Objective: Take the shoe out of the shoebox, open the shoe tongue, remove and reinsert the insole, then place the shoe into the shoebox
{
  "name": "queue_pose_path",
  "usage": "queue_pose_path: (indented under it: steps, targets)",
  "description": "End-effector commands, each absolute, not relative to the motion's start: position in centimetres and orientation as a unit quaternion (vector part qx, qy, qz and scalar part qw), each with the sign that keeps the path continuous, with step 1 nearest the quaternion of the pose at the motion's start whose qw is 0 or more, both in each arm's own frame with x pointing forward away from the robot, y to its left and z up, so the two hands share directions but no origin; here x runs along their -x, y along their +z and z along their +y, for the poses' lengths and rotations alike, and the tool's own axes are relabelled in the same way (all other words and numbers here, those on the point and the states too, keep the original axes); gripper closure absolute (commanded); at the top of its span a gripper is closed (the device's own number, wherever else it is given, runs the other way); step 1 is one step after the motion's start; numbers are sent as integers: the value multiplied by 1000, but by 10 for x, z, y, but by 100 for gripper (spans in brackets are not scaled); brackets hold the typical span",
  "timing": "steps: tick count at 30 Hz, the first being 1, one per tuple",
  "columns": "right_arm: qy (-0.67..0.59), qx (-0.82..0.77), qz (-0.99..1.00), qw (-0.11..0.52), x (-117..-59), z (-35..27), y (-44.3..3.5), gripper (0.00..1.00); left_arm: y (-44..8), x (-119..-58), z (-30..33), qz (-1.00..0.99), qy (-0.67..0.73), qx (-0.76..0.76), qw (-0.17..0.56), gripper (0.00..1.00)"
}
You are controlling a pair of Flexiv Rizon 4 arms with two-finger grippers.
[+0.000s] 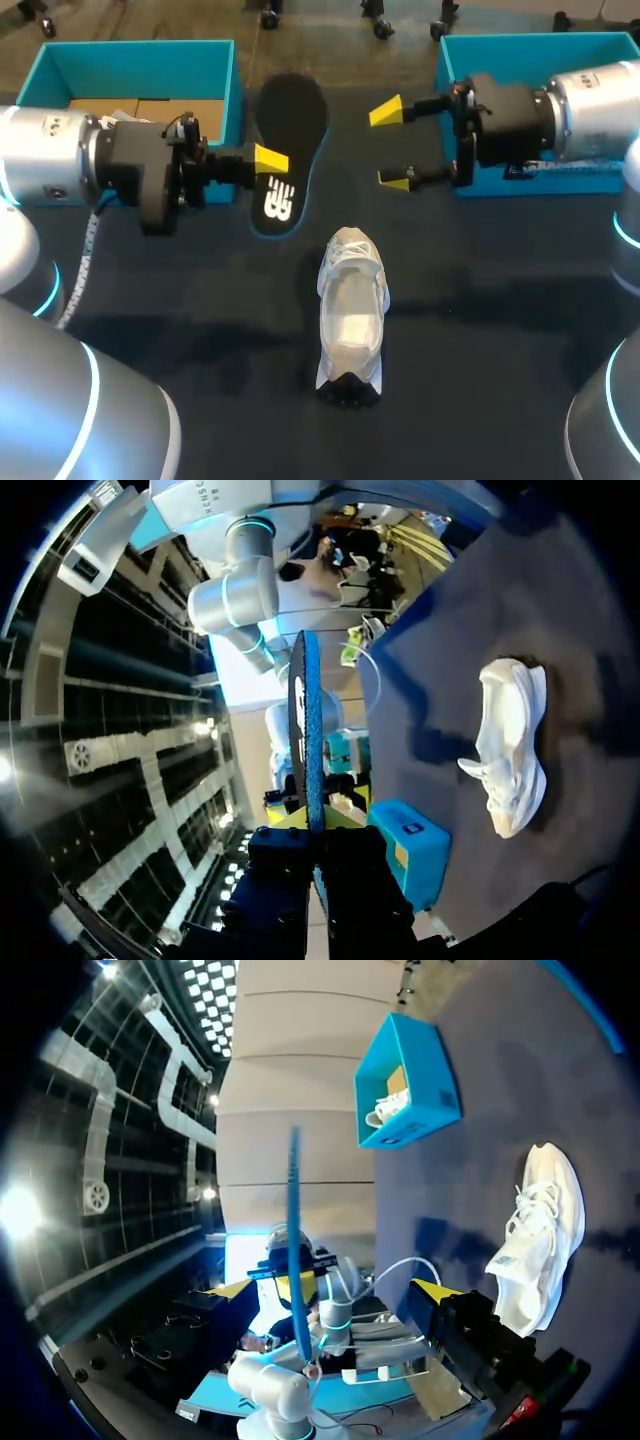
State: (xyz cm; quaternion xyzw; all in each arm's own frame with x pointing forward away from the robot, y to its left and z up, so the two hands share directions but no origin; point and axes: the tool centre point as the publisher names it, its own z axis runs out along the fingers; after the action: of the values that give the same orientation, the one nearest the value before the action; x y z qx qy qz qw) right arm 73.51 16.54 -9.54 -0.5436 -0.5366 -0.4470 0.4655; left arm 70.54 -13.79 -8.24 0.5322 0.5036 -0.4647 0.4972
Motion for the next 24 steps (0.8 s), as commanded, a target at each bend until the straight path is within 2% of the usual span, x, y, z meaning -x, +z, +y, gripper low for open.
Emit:
queue_pose_path:
  steps: [1,10,24]
  targets:
    - [-449,546,-527,471,-747,179,-105,0,-94,-714,-146,497,-489,-515,499,100]
    - [-449,546,-527,471,-747,179,-105,0,-94,-715,-148,501,-484,-510,504,100]
    - [-443,578,-509,459,-747,213,-102,0,-113,-730,-171,514,-443,-511,528,100]
